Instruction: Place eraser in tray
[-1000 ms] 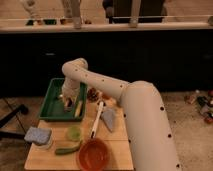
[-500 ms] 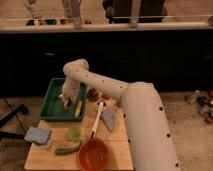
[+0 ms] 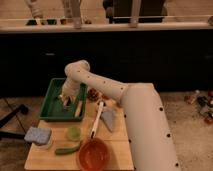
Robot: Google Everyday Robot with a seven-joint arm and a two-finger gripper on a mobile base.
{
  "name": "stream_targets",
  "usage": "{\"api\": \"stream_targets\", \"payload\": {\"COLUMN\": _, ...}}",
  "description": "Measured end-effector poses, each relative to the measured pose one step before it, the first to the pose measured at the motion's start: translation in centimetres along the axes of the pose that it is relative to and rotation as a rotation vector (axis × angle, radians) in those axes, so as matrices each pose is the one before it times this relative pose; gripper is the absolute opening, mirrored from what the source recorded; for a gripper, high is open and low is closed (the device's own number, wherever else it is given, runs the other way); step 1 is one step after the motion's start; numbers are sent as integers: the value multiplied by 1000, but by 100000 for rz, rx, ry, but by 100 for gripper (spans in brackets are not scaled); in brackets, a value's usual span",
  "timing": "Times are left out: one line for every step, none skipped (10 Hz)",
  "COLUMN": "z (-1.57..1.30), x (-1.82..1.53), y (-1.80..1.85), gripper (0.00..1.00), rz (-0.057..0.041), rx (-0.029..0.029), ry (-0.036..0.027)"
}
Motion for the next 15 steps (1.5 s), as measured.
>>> {"api": "stream_targets", "payload": {"z": 50, "x": 50, "y": -21, "gripper": 22, "rz": 384, "rx": 767, "ry": 114}}
{"api": "stream_targets", "payload": {"z": 78, "x": 47, "y": -3, "gripper": 36, "rz": 459, "rx": 893, "ry": -77}}
{"api": "stream_targets", "payload": {"z": 30, "x": 18, "y": 15, "gripper": 43, "rz": 204, "rx": 288, "ry": -77}}
{"api": "stream_targets", "payload": {"z": 24, "x": 22, "y": -24, "gripper": 53, "rz": 223, "rx": 366, "ry": -83}}
{"api": "stream_targets", "payload": {"z": 53, "x": 0, "y": -24, "gripper": 64, "rz": 119, "rx": 184, "ry": -107}}
{"api": "stream_targets", "payload": {"z": 21, "x": 15, "y": 8, "gripper": 74, "rz": 101, "rx": 257, "ry": -101}}
{"api": "stream_targets", "payload": {"z": 13, "x": 19, "y": 30, "gripper": 79, "rz": 64, "rx": 141, "ry": -100}}
{"api": "stream_targets", "payload": {"z": 13, "x": 4, "y": 16, "gripper": 80, "rz": 43, "rx": 83, "ry": -87}}
{"api": "stream_targets", "payload": {"z": 8, "x": 1, "y": 15, "gripper": 80, "rz": -28, "rx": 194, "ry": -188}}
{"api": "stream_targets", "payload": {"z": -30, "x": 22, "y": -7, "gripper": 80, "rz": -48, "rx": 152, "ry": -76}}
{"api": "stream_targets", "payload": {"z": 54, "x": 2, "y": 50, "gripper": 80, "rz": -32, "rx": 29, "ry": -155}}
{"api": "stream_targets", "payload": {"z": -37, "x": 19, "y": -17, "gripper": 80, "rz": -57, "rx": 120, "ry": -39}}
{"api": "stream_targets", "payload": {"z": -5, "x": 1, "y": -4, "gripper": 80, "rz": -67, "rx": 34, "ry": -39}}
{"api": "stream_targets", "payload": {"z": 12, "x": -6, "y": 3, "gripper": 80, "rz": 0, "rx": 87, "ry": -52}}
{"api": "stream_targets", "payload": {"z": -38, "x": 35, "y": 48, "gripper": 80, "rz": -18, "rx": 81, "ry": 166}}
